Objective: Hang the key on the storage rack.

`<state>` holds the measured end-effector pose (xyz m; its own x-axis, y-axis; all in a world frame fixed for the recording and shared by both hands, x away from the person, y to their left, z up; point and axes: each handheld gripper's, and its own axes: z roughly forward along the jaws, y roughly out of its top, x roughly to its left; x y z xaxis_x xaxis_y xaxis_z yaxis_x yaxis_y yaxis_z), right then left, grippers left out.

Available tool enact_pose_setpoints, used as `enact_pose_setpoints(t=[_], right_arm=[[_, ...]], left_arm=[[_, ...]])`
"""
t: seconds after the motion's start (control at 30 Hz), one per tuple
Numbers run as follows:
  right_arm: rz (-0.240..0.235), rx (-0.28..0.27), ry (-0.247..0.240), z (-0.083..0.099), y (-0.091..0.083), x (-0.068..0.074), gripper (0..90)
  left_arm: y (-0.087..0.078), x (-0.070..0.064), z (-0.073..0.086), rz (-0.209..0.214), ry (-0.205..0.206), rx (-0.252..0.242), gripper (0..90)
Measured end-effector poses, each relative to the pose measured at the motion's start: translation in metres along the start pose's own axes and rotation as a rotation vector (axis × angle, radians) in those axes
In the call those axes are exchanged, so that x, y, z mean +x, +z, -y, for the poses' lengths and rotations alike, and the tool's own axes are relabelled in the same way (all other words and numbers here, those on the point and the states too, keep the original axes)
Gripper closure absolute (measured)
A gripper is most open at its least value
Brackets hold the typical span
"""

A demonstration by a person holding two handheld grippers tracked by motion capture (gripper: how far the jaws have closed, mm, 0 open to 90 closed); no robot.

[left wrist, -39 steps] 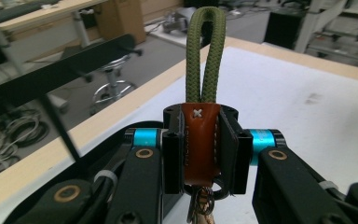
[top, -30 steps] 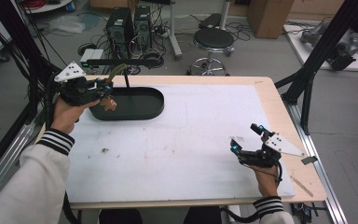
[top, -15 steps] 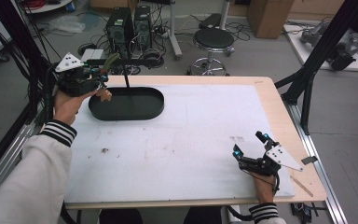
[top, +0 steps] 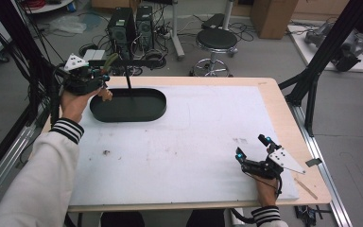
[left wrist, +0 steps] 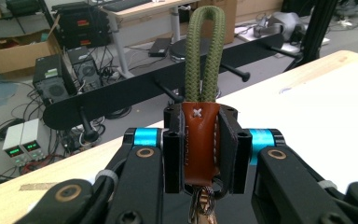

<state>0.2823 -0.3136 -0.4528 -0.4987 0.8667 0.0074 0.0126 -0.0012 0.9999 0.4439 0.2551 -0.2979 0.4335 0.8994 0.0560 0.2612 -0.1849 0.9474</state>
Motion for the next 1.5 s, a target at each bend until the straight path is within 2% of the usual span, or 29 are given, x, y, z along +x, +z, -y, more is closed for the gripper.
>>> enact_pose_setpoints(t=[0.17,0.43,0.6,0.73,0.97,1.13,1.5], right_arm=[[0.000,0.002,0.000,0.000,0.000,0.000,0.4],[0.002,0.004,0.000,0.000,0.000,0.000,0.4],[-0.001,0.003,0.002,0.000,0.000,0.000,0.4],[0.002,0.004,0.001,0.000,0.000,0.000,0.4],[0.002,0.002,0.002,0.000,0.000,0.000,0.4],[0.004,-0.005,-0.003,0.001,0.000,-0.001,0.4],[0.001,-0.008,0.004,0.001,-0.001,0.000,0.4]], left_arm=[[0.005,0.002,0.005,-0.010,-0.013,0.019,73.7],[0.010,0.002,0.009,-0.028,-0.005,0.038,73.7],[0.014,0.000,0.019,-0.052,-0.020,0.045,73.7],[0.016,0.002,0.028,-0.060,-0.029,0.069,73.7],[0.021,0.000,0.030,-0.083,-0.026,0.076,73.7],[0.026,-0.004,0.031,-0.112,0.001,0.078,73.7],[0.037,-0.006,0.034,-0.135,-0.008,0.087,73.6]])
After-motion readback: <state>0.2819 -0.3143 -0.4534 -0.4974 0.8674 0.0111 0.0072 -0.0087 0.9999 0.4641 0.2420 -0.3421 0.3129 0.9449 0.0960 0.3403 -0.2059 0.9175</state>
